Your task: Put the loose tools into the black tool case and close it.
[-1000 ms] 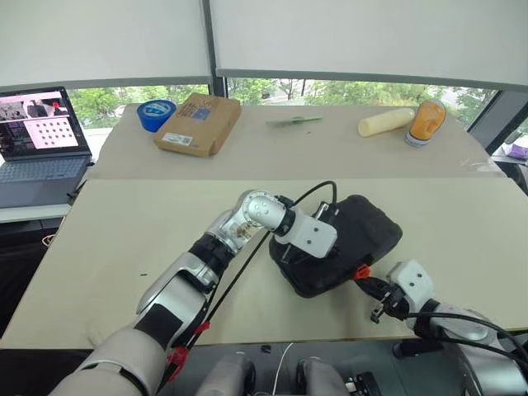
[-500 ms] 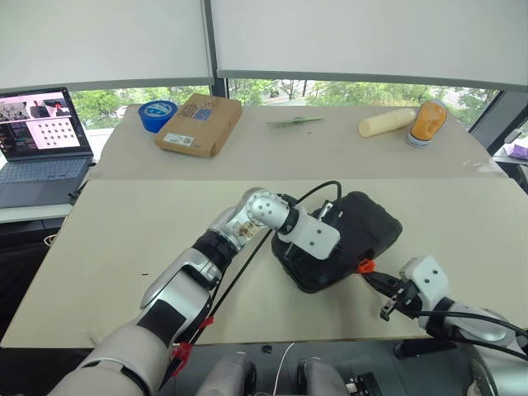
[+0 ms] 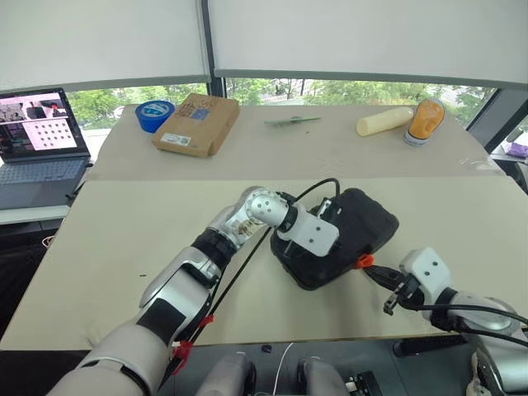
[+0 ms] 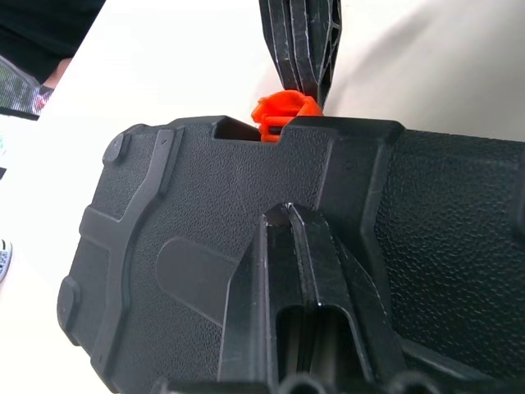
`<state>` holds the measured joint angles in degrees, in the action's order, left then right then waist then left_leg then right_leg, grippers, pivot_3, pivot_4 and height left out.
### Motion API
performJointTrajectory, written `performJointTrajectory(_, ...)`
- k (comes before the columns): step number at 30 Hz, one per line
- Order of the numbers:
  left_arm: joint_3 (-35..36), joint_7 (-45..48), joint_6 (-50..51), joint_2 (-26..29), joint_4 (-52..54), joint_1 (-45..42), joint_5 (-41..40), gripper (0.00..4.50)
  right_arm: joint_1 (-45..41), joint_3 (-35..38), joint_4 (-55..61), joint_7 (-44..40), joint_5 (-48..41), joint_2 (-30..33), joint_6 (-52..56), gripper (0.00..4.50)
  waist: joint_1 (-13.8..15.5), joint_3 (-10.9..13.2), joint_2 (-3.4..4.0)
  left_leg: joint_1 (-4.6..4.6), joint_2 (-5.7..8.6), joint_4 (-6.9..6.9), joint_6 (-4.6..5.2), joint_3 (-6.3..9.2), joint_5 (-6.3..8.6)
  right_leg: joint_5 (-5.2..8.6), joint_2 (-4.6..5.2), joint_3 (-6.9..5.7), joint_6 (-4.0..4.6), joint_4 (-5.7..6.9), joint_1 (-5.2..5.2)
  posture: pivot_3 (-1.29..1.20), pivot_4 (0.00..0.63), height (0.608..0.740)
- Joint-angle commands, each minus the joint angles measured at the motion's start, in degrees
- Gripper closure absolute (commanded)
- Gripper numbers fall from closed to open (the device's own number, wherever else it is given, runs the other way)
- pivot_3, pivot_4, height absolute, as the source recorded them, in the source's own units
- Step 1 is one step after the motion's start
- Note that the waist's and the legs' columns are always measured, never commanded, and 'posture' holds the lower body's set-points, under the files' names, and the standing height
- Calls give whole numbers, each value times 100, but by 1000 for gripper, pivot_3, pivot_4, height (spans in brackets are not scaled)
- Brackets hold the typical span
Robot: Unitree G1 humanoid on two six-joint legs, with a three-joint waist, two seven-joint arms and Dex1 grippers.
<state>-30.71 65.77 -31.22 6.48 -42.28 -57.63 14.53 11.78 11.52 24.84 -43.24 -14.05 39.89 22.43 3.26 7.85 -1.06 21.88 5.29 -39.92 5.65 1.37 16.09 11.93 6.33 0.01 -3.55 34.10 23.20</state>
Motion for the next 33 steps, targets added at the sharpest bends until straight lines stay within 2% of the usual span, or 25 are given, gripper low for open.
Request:
performJointTrajectory(1, -633, 196, 28, -126, -428, 367, 486, 4500, -512, 157, 428, 74, -125, 44, -286, 4424, -11, 0, 0, 0, 0, 0, 0, 0, 0, 0, 0, 0, 0, 0, 0, 0, 150, 738)
performJointTrajectory(23, -673, 232, 15, -60, -343, 454, 497, 4500, -1019, -318, -128, -296, 640, 334, -1116, 4424, -92, -1, -4, -5, 0, 6, -1, 0, 0, -9, 0, 2, 15, -2, -2, 0, 150, 738)
performJointTrajectory(33, -726, 232, -39, -104, -408, 463, 542, 4500, -1155, -231, -192, -439, 679, 483, -1208, 4424, -93, 0, -4, -4, 0, 8, -1, 0, 0, -23, -1, 0, 38, -2, -1, 0, 150, 738)
